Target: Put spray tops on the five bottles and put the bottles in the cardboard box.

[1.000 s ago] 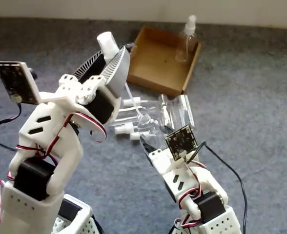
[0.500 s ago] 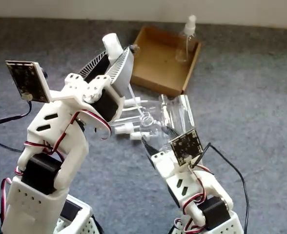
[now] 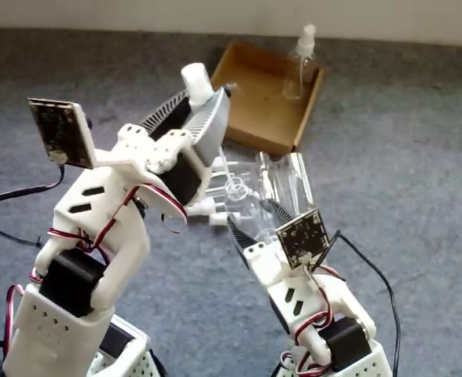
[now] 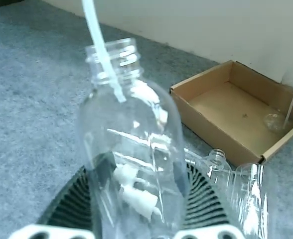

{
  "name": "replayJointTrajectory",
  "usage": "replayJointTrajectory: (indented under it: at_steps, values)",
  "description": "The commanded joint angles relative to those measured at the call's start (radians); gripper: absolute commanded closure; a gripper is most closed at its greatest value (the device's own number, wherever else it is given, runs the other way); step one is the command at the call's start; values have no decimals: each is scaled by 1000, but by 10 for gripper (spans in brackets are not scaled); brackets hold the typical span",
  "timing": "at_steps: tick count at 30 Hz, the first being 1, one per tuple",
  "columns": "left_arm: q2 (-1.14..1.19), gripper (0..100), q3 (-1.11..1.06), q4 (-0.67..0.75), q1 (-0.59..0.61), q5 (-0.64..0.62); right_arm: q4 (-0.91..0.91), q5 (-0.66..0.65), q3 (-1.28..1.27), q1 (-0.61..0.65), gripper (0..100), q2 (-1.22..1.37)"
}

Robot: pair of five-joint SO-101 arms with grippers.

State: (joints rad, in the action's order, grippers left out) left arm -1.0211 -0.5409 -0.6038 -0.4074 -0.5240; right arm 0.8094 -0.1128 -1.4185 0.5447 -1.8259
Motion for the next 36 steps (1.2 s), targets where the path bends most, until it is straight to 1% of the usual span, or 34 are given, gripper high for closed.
replayJointTrajectory:
  at_steps: [1,11,14,16,20,24,30,36]
  values:
    - [-8,996,-16,-9,-42,6,-56,8,62,5,994,-1]
    - [-16,996,-162,-8,-58,5,-74,9,131,1,994,10]
    - [-18,996,-163,-9,-125,6,-76,55,134,-1,994,96]
    - [-18,996,-162,-5,-148,6,-71,64,177,-1,994,171]
    - [-18,996,-170,-9,-148,9,-71,80,275,-51,994,271]
    - [-18,996,-163,-29,-148,11,-71,141,332,-51,994,275]
    - [-19,996,-171,-80,-150,9,-76,161,343,-58,994,278]
    - [-19,996,-168,-135,-156,11,-116,181,346,-153,994,282]
